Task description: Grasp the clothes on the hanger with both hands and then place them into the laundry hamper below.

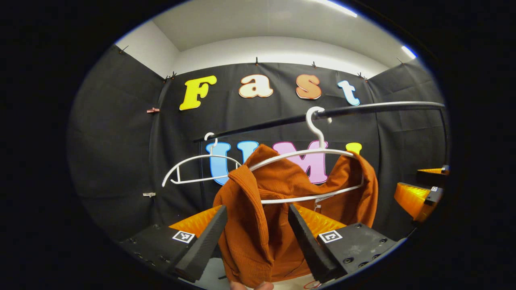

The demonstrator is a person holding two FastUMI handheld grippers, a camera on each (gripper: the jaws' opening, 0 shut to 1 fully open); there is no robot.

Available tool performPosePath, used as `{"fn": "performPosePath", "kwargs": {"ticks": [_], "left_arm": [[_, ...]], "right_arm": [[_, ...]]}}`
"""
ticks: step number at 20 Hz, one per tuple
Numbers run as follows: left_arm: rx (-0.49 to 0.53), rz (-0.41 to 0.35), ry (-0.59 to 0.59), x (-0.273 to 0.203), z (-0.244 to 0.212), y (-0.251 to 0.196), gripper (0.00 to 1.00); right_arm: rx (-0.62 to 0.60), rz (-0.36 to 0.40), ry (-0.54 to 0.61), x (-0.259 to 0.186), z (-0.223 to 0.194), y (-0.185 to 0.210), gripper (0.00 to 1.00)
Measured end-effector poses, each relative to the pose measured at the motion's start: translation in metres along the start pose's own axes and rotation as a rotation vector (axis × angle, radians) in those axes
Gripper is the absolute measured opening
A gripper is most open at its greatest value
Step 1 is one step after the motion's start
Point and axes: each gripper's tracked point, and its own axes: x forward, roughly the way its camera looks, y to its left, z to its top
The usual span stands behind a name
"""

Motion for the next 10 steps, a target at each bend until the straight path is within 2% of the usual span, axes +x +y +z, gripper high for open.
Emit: {"fn": "performPosePath", "kwargs": {"ticks": [4, 5, 6, 7, 10], "left_arm": [[-0.002, 0.032, 0.034, 0.038, -0.022, 0.005, 0.94], [0.009, 0.046, 0.030, 0.042, -0.025, 0.008, 0.89], [0.015, 0.051, 0.025, 0.045, -0.024, 0.010, 0.76], [0.016, 0.050, 0.018, 0.049, -0.025, 0.012, 0.70], [0.007, 0.098, 0.042, 0.054, -0.031, 0.026, 0.26]], "right_arm": [[0.003, 0.006, 0.008, 0.038, -0.024, 0.002, 0.98], [0.013, 0.008, 0.012, 0.047, -0.029, 0.004, 0.98], [0.031, 0.014, 0.018, 0.055, -0.034, 0.007, 0.98], [0.050, 0.020, 0.027, 0.063, -0.039, 0.010, 0.98], [0.067, 0.000, 0.050, 0.085, -0.052, 0.008, 0.98]]}}
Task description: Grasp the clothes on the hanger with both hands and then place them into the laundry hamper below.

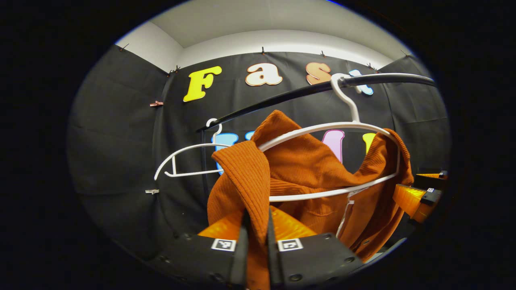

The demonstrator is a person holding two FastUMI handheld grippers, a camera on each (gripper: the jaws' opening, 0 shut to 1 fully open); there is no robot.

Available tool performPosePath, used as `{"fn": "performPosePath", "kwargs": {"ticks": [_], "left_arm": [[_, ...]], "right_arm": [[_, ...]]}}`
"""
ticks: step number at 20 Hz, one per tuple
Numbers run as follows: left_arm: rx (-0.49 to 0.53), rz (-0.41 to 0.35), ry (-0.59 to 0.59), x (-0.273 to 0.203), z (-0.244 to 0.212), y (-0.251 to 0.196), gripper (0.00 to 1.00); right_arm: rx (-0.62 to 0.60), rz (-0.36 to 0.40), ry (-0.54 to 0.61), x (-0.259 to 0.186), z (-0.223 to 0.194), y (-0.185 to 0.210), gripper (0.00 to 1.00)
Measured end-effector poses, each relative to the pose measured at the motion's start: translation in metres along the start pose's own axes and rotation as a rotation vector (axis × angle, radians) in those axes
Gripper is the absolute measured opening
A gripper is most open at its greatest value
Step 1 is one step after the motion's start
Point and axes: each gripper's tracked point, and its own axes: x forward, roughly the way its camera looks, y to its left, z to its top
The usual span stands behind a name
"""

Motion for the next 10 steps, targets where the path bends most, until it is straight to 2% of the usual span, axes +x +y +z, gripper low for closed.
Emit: {"fn": "performPosePath", "kwargs": {"ticks": [1, 2, 3, 4, 6, 7, 8, 9, 10], "left_arm": [[-0.020, 0.010, 0.015, 0.002, -0.001, 0.002, 0.12], [-0.036, 0.011, 0.026, 0.004, -0.001, 0.000, 0.06], [-0.042, 0.014, 0.034, 0.003, -0.001, 0.001, 0.06], [-0.039, 0.010, 0.040, 0.004, -0.001, 0.000, 0.05], [-0.018, -0.004, 0.048, 0.005, -0.001, -0.003, 0.07], [-0.007, -0.011, 0.047, 0.005, 0.000, -0.004, 0.05], [-0.005, -0.021, 0.048, 0.006, -0.001, -0.005, 0.06], [-0.005, -0.023, 0.054, 0.005, -0.003, -0.003, 0.05], [-0.006, -0.027, 0.063, 0.005, -0.004, -0.002, 0.05]], "right_arm": [[-0.001, -0.020, 0.013, 0.008, -0.005, -0.003, 0.98], [0.008, -0.023, 0.021, 0.018, -0.008, -0.004, 0.92], [0.027, -0.003, 0.036, 0.027, -0.012, 0.000, 0.87], [0.047, 0.017, 0.063, 0.031, -0.018, 0.004, 0.77], [0.070, 0.015, 0.114, 0.037, -0.027, -0.004, 0.43], [0.095, 0.024, 0.120, 0.039, -0.024, -0.008, 0.26], [0.148, 0.070, 0.110, 0.035, -0.018, -0.001, 0.09], [0.186, 0.085, 0.121, 0.039, -0.019, 0.001, 0.09], [0.222, 0.124, 0.145, 0.030, -0.019, 0.006, 0.04]]}}
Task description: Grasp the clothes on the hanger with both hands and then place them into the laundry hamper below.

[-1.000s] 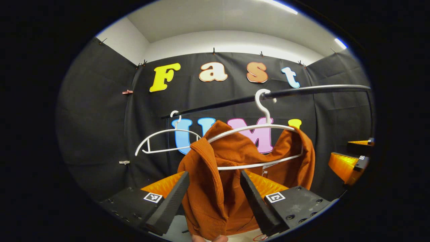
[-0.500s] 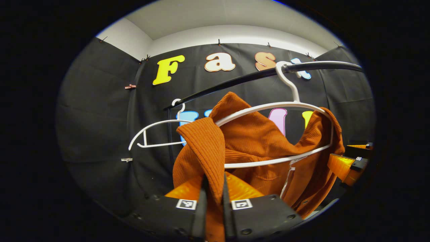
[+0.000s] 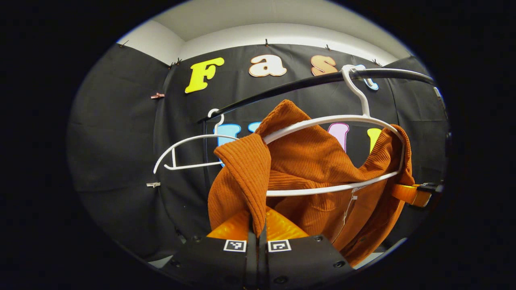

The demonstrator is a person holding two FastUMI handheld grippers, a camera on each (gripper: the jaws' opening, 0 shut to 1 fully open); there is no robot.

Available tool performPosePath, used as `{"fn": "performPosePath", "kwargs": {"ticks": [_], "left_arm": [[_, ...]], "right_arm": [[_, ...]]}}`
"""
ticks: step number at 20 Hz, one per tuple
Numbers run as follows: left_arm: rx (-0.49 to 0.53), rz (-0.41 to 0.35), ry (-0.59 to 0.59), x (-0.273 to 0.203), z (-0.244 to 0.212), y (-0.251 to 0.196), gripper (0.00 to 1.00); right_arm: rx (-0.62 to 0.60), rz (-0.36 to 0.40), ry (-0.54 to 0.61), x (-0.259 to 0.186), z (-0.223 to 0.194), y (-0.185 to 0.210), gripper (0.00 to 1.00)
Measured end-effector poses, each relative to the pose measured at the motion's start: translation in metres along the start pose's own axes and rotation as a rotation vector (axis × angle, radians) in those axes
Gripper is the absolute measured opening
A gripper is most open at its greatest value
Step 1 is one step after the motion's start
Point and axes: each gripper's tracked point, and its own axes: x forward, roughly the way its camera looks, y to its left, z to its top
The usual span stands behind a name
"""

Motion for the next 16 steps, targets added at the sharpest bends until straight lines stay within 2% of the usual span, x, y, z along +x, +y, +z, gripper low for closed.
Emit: {"fn": "performPosePath", "kwargs": {"ticks": [5, 7, 9, 12, 14, 16], "left_arm": [[-0.030, -0.049, 0.077, -0.002, -0.001, 0.000, 0.05], [-0.066, -0.089, 0.110, -0.006, 0.002, -0.005, 0.05], [-0.093, -0.111, 0.127, -0.011, 0.009, -0.005, 0.05], [-0.100, -0.119, 0.135, -0.013, 0.025, -0.002, 0.05], [-0.106, -0.111, 0.137, -0.012, 0.034, 0.004, 0.05], [-0.096, -0.096, 0.138, -0.010, 0.040, 0.010, 0.05]], "right_arm": [[0.193, 0.104, 0.135, -0.008, 0.009, 0.003, 0.04], [0.230, 0.145, 0.161, -0.015, 0.020, 0.005, 0.04], [0.213, 0.169, 0.151, -0.022, 0.040, 0.006, 0.04], [0.166, 0.149, 0.051, -0.020, 0.085, -0.006, 0.04], [0.094, 0.150, 0.014, -0.018, 0.097, -0.009, 0.04], [0.031, 0.092, -0.028, -0.014, 0.111, -0.031, 0.04]]}}
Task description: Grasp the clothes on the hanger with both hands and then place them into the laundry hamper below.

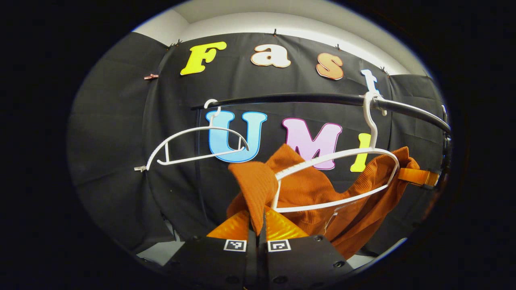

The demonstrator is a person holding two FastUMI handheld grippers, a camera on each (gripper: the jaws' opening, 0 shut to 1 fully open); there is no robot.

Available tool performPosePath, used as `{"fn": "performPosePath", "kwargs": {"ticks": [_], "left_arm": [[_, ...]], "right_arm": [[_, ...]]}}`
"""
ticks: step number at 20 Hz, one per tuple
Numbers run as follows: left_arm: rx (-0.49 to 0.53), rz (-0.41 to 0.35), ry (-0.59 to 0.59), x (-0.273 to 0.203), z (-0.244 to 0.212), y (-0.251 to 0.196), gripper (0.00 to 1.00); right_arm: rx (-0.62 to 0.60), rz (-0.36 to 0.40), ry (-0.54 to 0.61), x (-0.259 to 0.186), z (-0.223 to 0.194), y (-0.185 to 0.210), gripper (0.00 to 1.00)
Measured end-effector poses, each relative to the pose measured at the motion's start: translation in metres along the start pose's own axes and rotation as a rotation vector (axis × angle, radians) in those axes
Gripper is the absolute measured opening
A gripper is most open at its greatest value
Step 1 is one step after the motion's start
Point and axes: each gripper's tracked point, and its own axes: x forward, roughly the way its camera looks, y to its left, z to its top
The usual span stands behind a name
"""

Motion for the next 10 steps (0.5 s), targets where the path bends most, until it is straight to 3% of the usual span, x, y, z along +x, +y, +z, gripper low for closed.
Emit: {"fn": "performPosePath", "kwargs": {"ticks": [3, 5, 6, 7, 10], "left_arm": [[-0.006, 0.008, 0.012, 0.002, -0.002, 0.006, 0.05], [-0.007, 0.007, 0.021, 0.004, -0.003, 0.006, 0.05], [0.001, 0.009, 0.024, 0.006, -0.003, 0.006, 0.05], [0.010, 0.011, 0.026, 0.005, -0.005, 0.005, 0.05], [0.012, 0.028, 0.027, 0.007, -0.005, 0.014, 0.05]], "right_arm": [[-0.052, -0.171, -0.060, 0.005, 0.013, -0.053, 0.04], [-0.067, -0.258, -0.040, 0.011, -0.002, -0.083, 0.04], [-0.065, -0.284, -0.005, 0.015, -0.017, -0.095, 0.09], [-0.061, -0.299, 0.038, 0.022, -0.034, -0.102, 0.04], [-0.010, -0.260, 0.136, 0.028, -0.088, -0.093, 0.04]]}}
